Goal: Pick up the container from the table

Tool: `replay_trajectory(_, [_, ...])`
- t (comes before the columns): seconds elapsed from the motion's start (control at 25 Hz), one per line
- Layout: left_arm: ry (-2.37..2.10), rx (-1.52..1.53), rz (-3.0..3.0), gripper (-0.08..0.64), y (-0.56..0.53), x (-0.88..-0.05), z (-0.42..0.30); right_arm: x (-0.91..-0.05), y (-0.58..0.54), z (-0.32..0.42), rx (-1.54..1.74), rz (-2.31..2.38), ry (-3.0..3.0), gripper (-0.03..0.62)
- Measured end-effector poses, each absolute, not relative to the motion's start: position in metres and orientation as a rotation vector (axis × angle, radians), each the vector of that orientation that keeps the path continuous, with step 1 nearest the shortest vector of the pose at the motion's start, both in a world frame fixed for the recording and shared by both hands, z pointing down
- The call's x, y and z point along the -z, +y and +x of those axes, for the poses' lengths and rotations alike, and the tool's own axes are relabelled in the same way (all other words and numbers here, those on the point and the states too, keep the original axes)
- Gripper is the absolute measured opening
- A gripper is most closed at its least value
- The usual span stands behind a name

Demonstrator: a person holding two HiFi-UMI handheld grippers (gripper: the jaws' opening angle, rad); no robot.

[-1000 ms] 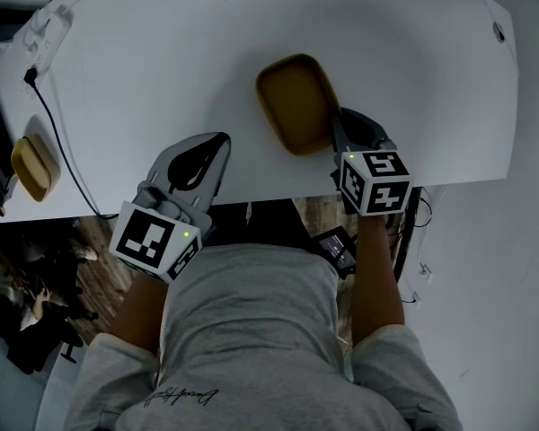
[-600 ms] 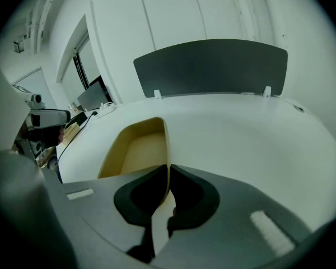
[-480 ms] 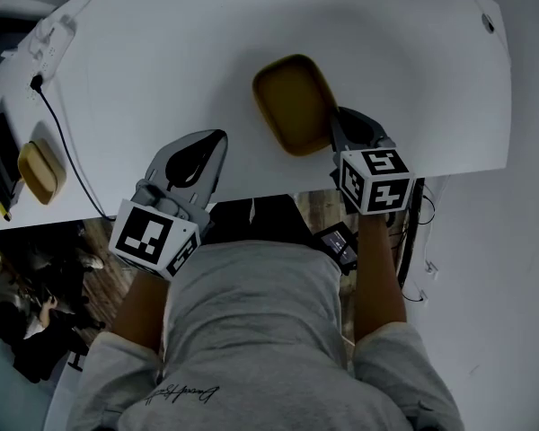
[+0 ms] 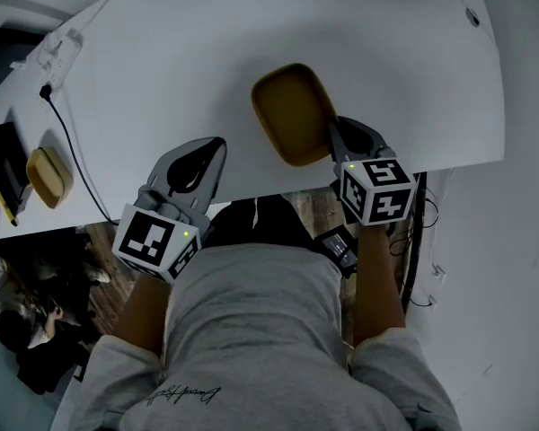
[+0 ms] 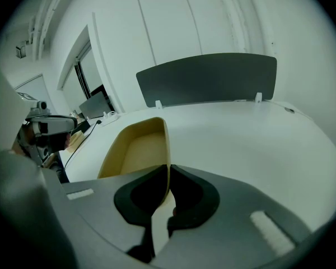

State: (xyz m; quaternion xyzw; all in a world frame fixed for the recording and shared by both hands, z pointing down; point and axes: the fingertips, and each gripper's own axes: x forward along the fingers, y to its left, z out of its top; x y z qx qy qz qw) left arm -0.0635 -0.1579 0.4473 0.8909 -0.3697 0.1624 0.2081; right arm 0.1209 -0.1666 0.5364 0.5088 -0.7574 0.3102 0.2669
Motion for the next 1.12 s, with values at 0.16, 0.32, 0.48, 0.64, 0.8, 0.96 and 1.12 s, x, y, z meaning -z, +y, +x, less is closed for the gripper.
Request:
replay_trajectory(0.16, [-1.034,-0.447,2.487,0.000,-0.154,-0.439,-0.065,-0.523,-0.159,0.123,-0.841,1.389,-2.056,0.029])
replay_trajectory(0.32, [-1.032,-0.431,2.498,0.002,-0.150,-0.429,-0.065,-0.508,-0.151,0.123,-0.836,1.395,-2.069,0.030])
replay_trajectory(0.48, [-1.036,-0.414,2.510,0.001,-0.145,-0.419,-0.063,-0.493,-0.144,0.123,-0.837,1.401,-2.083,0.030])
replay_trajectory(0.64, [-1.053,-0.395,2.529,0.000,-0.144,-0.409,-0.066,-0.478,-0.142,0.119,-0.829,1.403,-2.105,0.031])
replay_trajectory(0.8, [-1.071,-0.371,2.528,0.000,-0.143,-0.399,-0.069,-0.463,-0.138,0.114,-0.813,1.393,-2.124,0.031])
replay_trajectory(0.96, [-1.096,-0.365,2.533,0.000,-0.142,-0.392,-0.076,-0.447,-0.135,0.109,-0.794,1.379,-2.149,0.031])
replay_trajectory(1.12, [-1.121,-0.378,2.537,0.000,-0.143,-0.388,-0.087,-0.436,-0.134,0.103,-0.788,1.372,-2.166,0.029])
